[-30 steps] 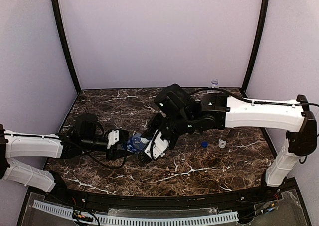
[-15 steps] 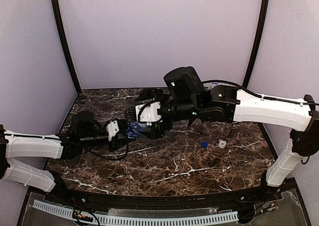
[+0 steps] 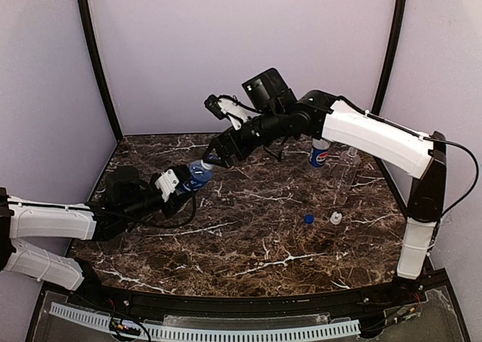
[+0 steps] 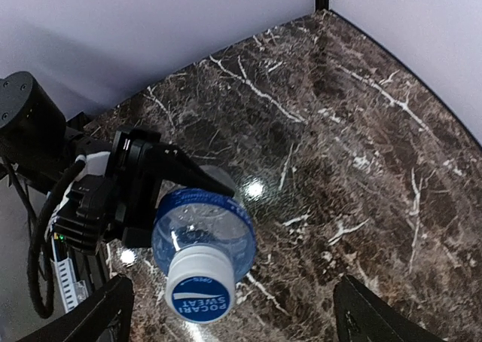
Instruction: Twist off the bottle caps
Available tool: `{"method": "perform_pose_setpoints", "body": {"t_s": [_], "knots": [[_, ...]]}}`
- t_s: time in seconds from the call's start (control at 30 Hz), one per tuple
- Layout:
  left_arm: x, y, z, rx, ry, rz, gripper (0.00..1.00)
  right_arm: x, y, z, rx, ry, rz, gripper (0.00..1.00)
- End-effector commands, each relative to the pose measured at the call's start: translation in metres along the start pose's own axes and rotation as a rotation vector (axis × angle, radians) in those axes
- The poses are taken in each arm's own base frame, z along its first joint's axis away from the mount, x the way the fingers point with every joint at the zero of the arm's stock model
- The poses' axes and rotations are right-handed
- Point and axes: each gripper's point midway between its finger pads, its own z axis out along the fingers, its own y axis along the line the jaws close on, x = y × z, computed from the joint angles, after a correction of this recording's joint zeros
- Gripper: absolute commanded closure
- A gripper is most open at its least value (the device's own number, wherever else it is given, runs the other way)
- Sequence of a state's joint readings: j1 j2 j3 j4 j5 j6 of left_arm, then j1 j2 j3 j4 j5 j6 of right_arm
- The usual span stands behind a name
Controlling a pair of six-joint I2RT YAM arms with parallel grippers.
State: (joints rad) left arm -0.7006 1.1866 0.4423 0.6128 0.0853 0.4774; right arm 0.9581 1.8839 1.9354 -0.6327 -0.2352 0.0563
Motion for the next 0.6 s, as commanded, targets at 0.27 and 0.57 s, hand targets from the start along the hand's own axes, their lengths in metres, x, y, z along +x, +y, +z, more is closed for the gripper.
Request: {"method": "perform_pose_setpoints", "body": {"t_s": [0.27, 0.57], "knots": [[-0.01, 0.002, 0.002, -0.003, -0.036, -0.003, 0.65, 0.016, 0.021, 0.013, -0.047, 0.106, 0.093, 0.47], [-0.008, 0.0, 0.002, 0.003, -0.032, -0.001, 0.64, 0.015, 0.021, 0.023, -0.059, 0.116, 0.068, 0.74]]}}
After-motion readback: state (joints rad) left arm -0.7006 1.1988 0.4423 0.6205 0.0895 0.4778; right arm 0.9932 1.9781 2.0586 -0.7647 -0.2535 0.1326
